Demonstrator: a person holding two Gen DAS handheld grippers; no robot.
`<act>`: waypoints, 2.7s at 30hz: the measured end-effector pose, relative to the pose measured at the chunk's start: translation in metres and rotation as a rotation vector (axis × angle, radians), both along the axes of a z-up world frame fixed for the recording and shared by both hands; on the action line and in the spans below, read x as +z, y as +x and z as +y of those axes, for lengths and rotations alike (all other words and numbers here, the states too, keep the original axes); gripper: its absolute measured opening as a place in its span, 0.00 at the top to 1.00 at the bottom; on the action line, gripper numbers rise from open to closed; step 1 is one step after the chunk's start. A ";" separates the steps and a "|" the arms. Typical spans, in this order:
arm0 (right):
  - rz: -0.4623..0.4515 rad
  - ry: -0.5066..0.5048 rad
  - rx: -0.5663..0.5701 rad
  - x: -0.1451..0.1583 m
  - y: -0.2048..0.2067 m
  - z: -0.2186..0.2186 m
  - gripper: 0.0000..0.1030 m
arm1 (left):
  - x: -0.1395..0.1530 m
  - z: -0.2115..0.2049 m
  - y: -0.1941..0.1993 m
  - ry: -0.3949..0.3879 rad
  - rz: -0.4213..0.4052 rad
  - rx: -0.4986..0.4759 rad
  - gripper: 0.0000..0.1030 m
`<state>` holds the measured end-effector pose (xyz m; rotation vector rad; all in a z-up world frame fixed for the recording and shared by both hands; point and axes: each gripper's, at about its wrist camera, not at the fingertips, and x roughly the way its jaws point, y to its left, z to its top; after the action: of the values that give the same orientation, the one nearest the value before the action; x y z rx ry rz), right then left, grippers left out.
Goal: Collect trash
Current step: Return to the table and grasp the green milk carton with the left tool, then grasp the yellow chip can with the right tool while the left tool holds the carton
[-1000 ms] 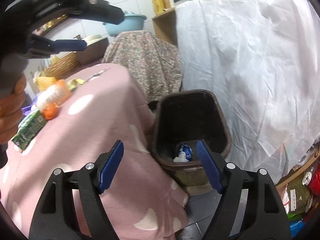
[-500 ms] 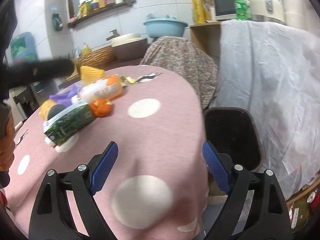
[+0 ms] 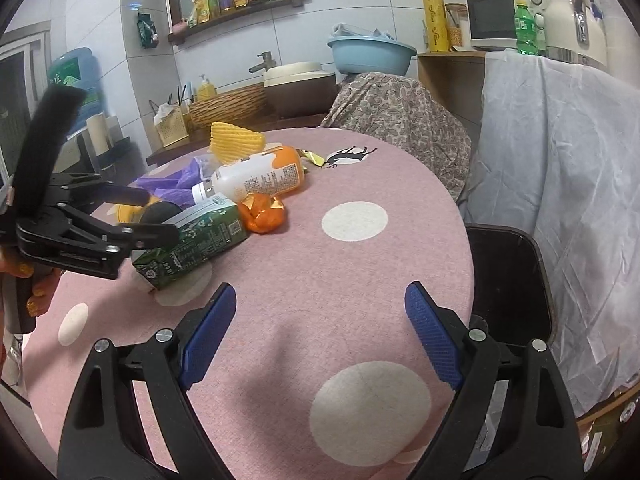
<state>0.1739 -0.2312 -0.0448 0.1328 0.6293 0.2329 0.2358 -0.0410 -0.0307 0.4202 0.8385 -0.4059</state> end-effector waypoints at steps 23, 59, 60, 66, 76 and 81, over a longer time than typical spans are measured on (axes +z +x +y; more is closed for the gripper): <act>0.013 -0.039 0.072 0.004 0.023 0.006 0.17 | -0.041 -0.022 0.038 0.185 0.150 0.014 0.46; 0.098 -0.247 0.961 0.050 -0.031 0.289 0.16 | 0.083 0.232 -0.145 -0.317 -0.312 0.667 0.46; 0.099 -0.312 0.976 0.045 -0.034 0.302 0.16 | 0.079 0.239 -0.150 -0.318 -0.305 0.690 0.46; 0.229 -0.475 1.050 0.020 -0.028 0.346 0.22 | 0.062 0.264 -0.169 -0.313 -0.266 0.756 0.46; 0.347 -0.501 1.084 0.001 -0.016 0.363 0.36 | 0.047 0.283 -0.179 -0.354 -0.236 0.765 0.46; 0.320 -0.387 1.063 0.007 -0.012 0.344 0.36 | 0.045 0.281 -0.175 -0.379 -0.216 0.752 0.46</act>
<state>0.1618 0.1123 -0.0381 -0.5702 1.0107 1.1198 0.0607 0.2404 0.0139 -0.2119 0.6328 0.1815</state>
